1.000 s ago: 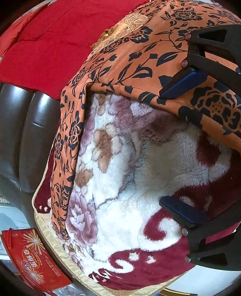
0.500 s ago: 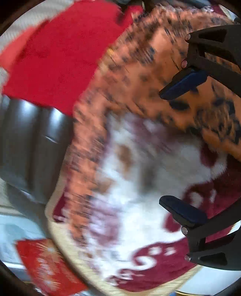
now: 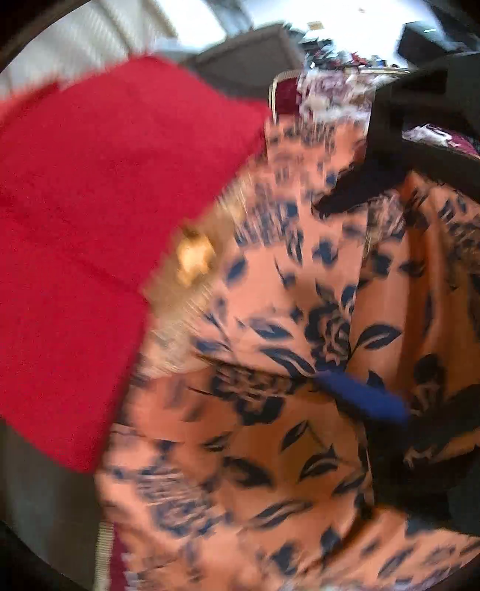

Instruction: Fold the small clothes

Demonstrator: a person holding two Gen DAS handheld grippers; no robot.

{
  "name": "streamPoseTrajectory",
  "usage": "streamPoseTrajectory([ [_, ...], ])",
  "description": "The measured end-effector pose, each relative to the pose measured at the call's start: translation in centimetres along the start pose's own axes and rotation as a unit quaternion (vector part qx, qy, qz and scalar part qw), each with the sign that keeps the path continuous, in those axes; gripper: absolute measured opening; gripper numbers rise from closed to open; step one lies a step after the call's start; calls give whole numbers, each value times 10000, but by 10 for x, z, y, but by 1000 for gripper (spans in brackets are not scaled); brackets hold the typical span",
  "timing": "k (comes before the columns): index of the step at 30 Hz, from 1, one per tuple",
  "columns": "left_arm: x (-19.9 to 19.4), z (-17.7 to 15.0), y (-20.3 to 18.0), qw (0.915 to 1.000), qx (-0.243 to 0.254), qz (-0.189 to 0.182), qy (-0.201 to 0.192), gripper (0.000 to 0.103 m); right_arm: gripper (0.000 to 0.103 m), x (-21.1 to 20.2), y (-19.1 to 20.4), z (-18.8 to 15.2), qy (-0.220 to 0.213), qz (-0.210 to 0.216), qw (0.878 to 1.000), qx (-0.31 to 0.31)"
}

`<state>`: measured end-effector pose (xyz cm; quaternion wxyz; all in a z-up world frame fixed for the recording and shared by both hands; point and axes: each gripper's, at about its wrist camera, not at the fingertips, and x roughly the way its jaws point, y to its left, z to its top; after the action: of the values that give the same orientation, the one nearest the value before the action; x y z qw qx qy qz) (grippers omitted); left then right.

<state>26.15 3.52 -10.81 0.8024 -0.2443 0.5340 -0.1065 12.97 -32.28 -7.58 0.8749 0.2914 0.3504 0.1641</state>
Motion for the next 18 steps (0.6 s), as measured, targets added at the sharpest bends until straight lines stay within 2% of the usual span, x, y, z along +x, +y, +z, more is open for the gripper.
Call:
streamPoseTrajectory([
  [1,10,1,3,9997,-94,196,138,49,93,-1,-1,-1,11,-4,10000,-30],
  [3,10,3,8,9983,-116,567,49,4,93,-6,-9,-2,40,-28,10000,-46],
  [4,7,6,10,9983,-179,549,115,0,93,-6,-14,-2,47,-35,10000,-12],
  [5,-2,8,11,9984,-209,515,-36,0,93,-7,-19,-2,40,-30,10000,47],
  [7,-48,11,1,9933,128,724,-892,0,93,-8,-28,0,24,-6,9998,195],
  [10,-98,7,3,9828,256,732,-1677,0,93,-15,-35,4,-56,11,9996,290],
  [11,-104,5,9,9822,233,714,-1724,0,93,-19,-36,6,-118,17,9995,291],
  [14,-83,2,27,9924,68,215,-1209,0,93,-24,-40,18,-233,-61,9991,341],
  [15,-77,0,31,9942,-24,161,-1062,3,93,-23,-43,23,-189,-67,9991,385],
  [16,-71,-3,31,9957,-101,123,-915,25,93,-23,-44,25,-175,-76,9989,436],
  [17,-65,-6,30,9967,-146,58,-793,59,93,-24,-46,26,-198,-89,9985,502],
  [18,-57,-7,28,9969,-155,-6,-767,75,93,-25,-47,26,-216,-61,9983,545],
])
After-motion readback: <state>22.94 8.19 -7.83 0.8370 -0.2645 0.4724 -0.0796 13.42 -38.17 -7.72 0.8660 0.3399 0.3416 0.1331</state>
